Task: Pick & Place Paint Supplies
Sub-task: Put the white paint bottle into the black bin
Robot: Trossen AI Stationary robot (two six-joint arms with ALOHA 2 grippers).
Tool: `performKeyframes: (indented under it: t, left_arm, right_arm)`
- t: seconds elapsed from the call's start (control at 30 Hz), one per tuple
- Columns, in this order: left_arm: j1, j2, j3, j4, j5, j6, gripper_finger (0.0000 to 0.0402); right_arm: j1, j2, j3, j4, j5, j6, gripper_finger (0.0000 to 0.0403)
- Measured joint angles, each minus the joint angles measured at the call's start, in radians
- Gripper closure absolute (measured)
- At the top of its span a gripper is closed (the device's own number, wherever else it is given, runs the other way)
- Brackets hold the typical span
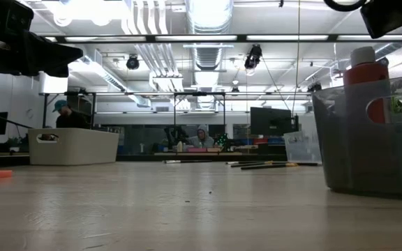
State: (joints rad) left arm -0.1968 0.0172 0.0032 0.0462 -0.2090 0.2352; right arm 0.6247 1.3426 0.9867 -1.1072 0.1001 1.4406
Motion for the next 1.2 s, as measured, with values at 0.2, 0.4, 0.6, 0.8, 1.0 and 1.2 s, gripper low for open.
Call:
performKeyframes:
  t: [0.2, 0.4, 0.6, 0.8, 1.0, 1.2]
  left_arm:
    - [0.000, 0.000, 0.000, 0.000, 0.000, 0.000, 0.0401]
    - [0.000, 0.000, 0.000, 0.000, 0.000, 0.000, 0.0401]
    - [0.000, 0.000, 0.000, 0.000, 0.000, 0.000, 0.0401]
    - [0.000, 0.000, 0.000, 0.000, 0.000, 0.000, 0.0401]
    - [0.000, 0.000, 0.000, 0.000, 0.000, 0.000, 0.0401]
    - [0.000, 0.000, 0.000, 0.000, 0.000, 0.000, 0.0401]
  right_arm:
    - [-0.006, 0.000, 0.002, -0.001, -0.004, -0.002, 0.0188]
    - [-0.006, 0.000, 0.000, 0.000, -0.004, -0.001, 0.0188]
    - [-0.006, 0.000, 0.000, 0.001, -0.003, -0.001, 0.0188]
    - [-0.006, 0.001, -0.001, 0.023, -0.003, 0.000, 0.0188]
    - [-0.006, 0.001, -0.001, 0.020, -0.004, 0.045, 0.0158]
    - [-0.006, 0.001, -0.002, 0.020, -0.004, 0.026, 0.0096]
